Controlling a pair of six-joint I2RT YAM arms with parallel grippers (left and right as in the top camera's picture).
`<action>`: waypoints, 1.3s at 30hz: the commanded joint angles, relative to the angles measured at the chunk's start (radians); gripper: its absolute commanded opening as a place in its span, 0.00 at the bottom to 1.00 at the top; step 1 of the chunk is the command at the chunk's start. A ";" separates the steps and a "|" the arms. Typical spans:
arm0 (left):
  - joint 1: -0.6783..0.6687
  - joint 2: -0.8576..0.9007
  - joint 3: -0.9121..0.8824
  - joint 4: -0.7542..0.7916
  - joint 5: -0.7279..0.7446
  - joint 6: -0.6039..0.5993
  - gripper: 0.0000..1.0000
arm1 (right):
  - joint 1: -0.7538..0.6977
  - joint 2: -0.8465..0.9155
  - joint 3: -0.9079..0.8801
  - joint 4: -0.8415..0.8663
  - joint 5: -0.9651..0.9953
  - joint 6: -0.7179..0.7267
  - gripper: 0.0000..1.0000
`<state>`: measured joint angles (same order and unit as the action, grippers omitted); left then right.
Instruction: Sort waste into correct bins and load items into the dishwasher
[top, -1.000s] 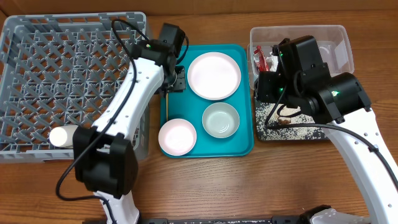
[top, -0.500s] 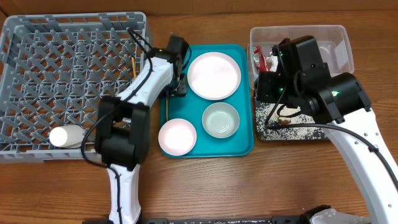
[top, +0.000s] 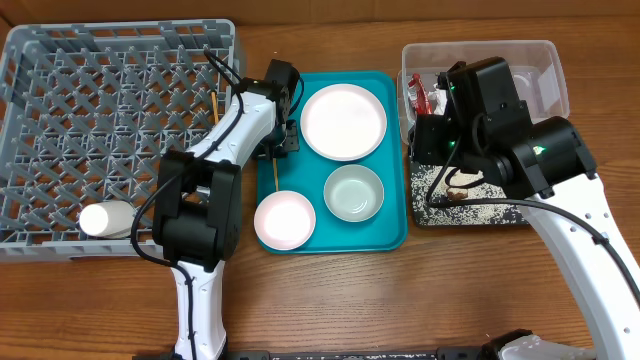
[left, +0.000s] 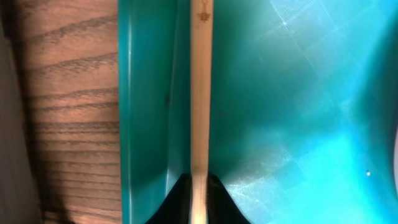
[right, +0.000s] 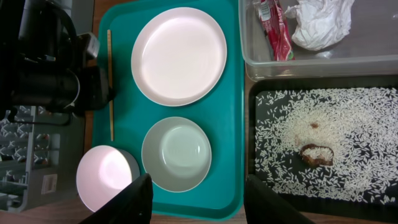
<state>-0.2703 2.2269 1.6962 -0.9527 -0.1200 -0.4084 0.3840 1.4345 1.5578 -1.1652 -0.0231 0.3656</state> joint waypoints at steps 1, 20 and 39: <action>0.005 0.026 -0.011 0.000 0.018 0.005 0.04 | -0.004 -0.002 0.013 0.007 -0.005 0.002 0.49; 0.037 -0.368 0.285 -0.365 -0.117 0.103 0.15 | -0.004 -0.002 0.013 -0.004 -0.005 0.002 0.49; 0.062 -0.394 0.112 -0.308 0.031 0.212 0.44 | -0.004 -0.002 0.013 -0.007 -0.005 0.002 0.49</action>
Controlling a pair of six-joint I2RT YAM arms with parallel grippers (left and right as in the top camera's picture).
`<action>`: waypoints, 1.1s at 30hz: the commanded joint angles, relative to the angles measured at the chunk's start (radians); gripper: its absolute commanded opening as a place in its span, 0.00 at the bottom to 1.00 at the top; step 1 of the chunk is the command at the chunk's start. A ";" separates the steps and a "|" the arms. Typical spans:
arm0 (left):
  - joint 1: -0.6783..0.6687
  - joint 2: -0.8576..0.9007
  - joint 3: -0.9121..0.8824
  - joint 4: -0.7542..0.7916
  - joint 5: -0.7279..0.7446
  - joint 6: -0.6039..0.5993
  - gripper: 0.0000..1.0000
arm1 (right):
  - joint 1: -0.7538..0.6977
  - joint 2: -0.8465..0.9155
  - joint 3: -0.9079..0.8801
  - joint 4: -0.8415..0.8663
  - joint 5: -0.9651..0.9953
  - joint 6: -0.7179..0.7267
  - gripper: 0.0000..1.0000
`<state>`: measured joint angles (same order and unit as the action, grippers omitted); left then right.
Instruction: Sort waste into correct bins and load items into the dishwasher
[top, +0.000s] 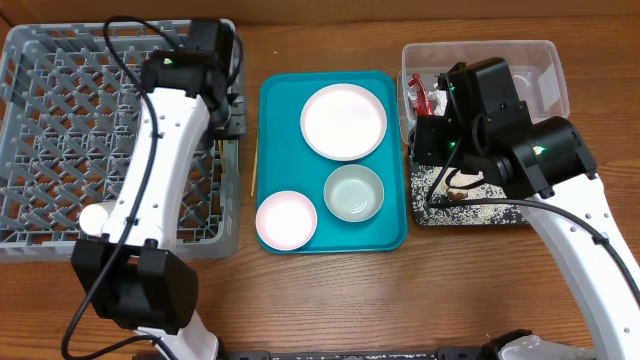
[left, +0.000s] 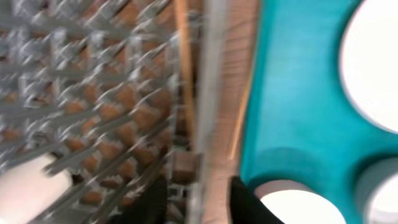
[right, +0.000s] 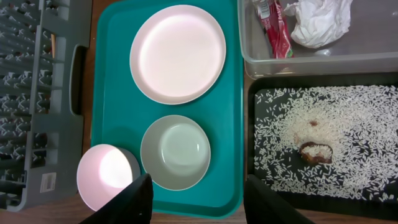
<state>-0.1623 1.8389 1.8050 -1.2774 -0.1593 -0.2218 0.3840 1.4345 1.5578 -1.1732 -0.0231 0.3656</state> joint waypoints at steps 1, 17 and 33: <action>-0.060 -0.006 0.003 0.026 0.086 0.031 0.49 | -0.004 -0.002 0.013 0.000 -0.005 0.002 0.49; -0.113 0.252 0.002 0.081 -0.077 -0.220 0.10 | -0.004 -0.002 0.013 0.000 -0.005 0.002 0.49; -0.098 0.419 0.002 0.159 -0.137 -0.227 0.05 | -0.004 -0.002 0.013 -0.004 -0.005 0.002 0.49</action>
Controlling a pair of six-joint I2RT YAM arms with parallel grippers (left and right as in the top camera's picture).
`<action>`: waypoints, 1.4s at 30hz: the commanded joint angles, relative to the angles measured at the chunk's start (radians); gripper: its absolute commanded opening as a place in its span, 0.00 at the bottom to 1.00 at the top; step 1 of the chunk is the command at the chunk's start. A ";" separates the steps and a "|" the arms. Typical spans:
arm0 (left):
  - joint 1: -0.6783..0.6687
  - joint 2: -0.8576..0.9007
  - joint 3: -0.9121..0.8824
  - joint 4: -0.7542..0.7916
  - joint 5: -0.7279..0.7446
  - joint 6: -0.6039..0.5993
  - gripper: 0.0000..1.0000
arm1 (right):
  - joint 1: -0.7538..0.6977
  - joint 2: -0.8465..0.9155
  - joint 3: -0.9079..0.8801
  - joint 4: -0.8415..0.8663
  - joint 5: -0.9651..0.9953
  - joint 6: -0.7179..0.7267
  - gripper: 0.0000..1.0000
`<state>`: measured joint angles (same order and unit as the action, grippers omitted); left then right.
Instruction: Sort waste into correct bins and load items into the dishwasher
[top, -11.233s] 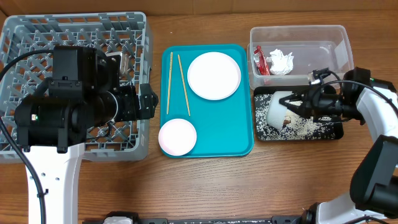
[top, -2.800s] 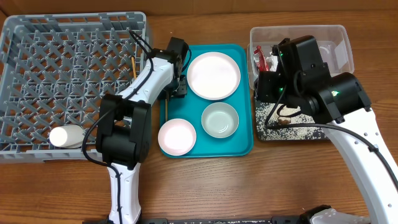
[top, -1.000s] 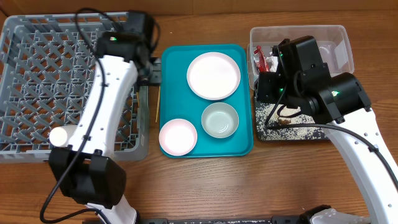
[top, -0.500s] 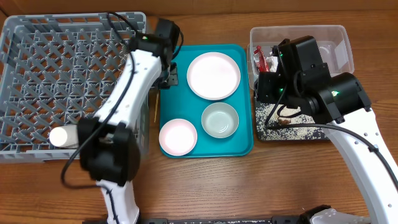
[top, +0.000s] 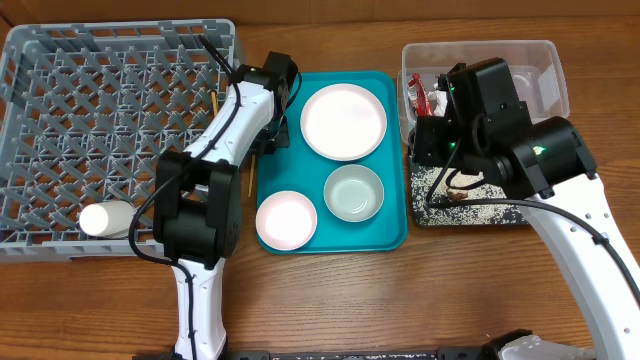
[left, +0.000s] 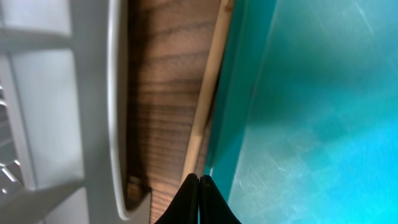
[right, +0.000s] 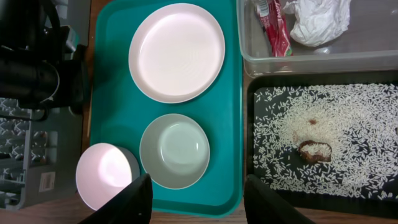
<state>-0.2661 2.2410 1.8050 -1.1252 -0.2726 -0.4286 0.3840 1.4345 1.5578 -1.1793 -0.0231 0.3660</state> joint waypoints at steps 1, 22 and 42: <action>0.005 0.024 0.002 0.007 -0.024 -0.021 0.05 | -0.004 -0.002 0.013 0.002 -0.005 0.001 0.49; 0.136 0.039 0.002 -0.105 -0.095 -0.091 0.04 | -0.004 -0.002 0.013 -0.005 -0.005 0.002 0.49; 0.010 0.041 0.002 0.082 0.109 0.111 0.19 | -0.004 -0.002 0.013 -0.006 -0.005 0.001 0.49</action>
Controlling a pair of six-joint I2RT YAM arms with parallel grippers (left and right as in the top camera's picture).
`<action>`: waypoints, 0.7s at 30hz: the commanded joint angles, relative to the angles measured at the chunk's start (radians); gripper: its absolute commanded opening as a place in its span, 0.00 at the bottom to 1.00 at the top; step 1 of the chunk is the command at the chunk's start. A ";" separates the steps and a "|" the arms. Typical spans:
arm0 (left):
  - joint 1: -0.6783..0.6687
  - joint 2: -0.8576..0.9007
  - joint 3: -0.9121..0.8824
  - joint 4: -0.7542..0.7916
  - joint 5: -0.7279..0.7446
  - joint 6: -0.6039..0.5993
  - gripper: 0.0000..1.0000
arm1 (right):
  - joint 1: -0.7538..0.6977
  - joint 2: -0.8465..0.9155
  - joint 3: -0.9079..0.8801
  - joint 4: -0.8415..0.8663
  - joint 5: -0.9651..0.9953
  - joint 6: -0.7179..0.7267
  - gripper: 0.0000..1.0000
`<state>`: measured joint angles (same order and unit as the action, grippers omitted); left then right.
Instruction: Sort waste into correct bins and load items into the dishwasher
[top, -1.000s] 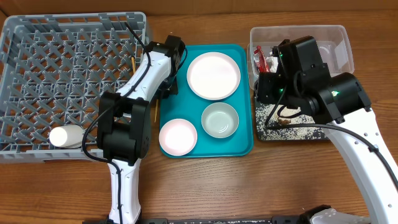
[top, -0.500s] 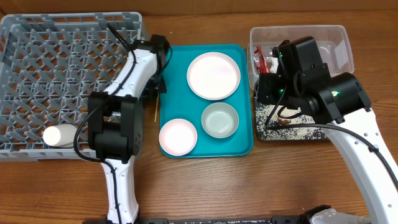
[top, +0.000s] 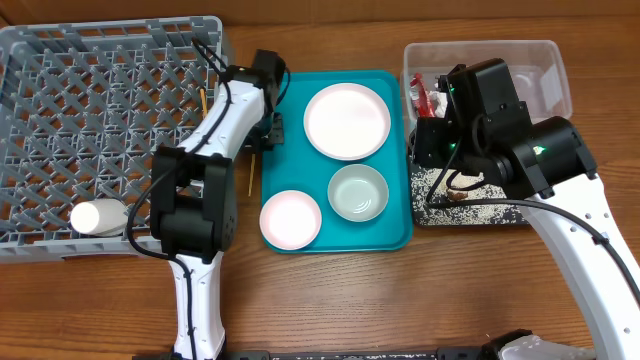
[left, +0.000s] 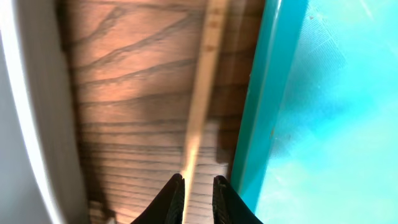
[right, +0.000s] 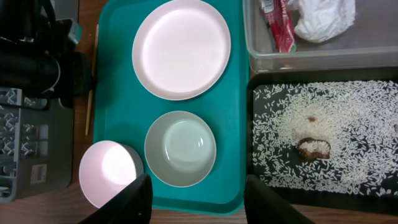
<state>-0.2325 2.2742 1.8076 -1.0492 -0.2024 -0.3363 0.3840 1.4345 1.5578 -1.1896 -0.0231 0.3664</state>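
A wooden chopstick (left: 202, 93) lies on the bare wood between the grey dish rack (top: 110, 130) and the teal tray (top: 392, 236). My left gripper (left: 198, 200) is low over its near end, jaws a little apart, one finger on each side of the stick. A second chopstick (top: 203, 100) and a white cup (top: 97, 216) are in the rack. The tray holds a white plate (right: 181, 48), a grey-green bowl (right: 180, 149) and a pink-white bowl (right: 109, 171). My right gripper (right: 198, 202) hangs open high above the tray's front edge, holding nothing.
A clear bin (right: 367, 37) at the back right holds a red wrapper (right: 278, 28) and crumpled tissue (right: 320, 18). In front of it a black bin (right: 261, 186) holds scattered rice and a food scrap (right: 313, 147). The gap between rack and tray is narrow.
My left gripper's jaws were shut beside the chopstick at the tray's edge; now they stand apart astride it. The rack sits slightly further left and the tray slightly right. The right arm is unchanged.
First my left gripper was shut on a chopstick lying in the tray's left side. Then the left arm was over the rack's right edge and the chopstick lay on the wood beside the tray. It then came down shut by the stick, and now straddles it.
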 joint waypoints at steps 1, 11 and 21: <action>-0.024 0.008 0.000 0.005 0.039 0.019 0.19 | -0.004 -0.002 0.013 0.002 -0.005 0.001 0.49; -0.001 0.009 0.000 -0.022 0.032 -0.016 0.28 | -0.004 -0.002 0.013 -0.006 -0.005 0.001 0.49; 0.028 0.011 -0.001 0.023 0.092 0.152 0.38 | -0.004 -0.002 0.013 -0.005 -0.005 0.001 0.49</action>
<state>-0.2005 2.2745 1.8076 -1.0286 -0.1516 -0.2565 0.3840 1.4345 1.5578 -1.1973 -0.0231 0.3660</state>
